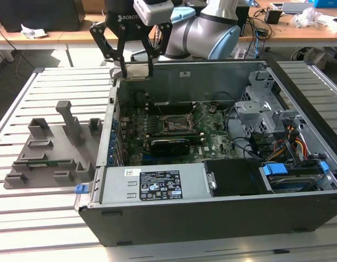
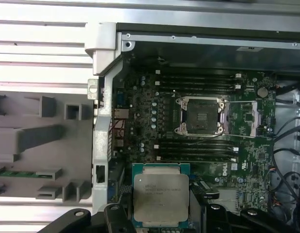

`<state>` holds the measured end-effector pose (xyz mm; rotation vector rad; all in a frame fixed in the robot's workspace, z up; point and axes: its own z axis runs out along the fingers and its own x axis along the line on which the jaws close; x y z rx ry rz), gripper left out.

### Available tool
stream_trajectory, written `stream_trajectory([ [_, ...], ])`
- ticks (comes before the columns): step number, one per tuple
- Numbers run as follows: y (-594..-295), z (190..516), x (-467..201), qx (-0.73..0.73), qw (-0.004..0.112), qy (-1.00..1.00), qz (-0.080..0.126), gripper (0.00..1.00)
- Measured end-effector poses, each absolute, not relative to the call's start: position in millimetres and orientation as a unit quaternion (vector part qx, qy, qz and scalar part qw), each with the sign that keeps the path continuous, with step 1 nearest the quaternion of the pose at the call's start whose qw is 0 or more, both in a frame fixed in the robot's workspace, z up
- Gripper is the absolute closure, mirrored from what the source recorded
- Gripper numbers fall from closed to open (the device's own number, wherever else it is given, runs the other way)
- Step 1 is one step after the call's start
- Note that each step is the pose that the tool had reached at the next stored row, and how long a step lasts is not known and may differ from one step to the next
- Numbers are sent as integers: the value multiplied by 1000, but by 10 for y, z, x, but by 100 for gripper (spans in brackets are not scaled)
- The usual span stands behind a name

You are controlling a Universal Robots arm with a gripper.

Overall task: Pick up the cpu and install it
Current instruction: 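Pick up the cpu and move it towards the insertion slot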

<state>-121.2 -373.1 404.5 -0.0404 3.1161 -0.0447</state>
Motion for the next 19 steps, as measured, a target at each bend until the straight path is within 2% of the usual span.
stream_trajectory([
  [19, -3730, 4045, -716, -13, 12, 1000, -14, 45],
])
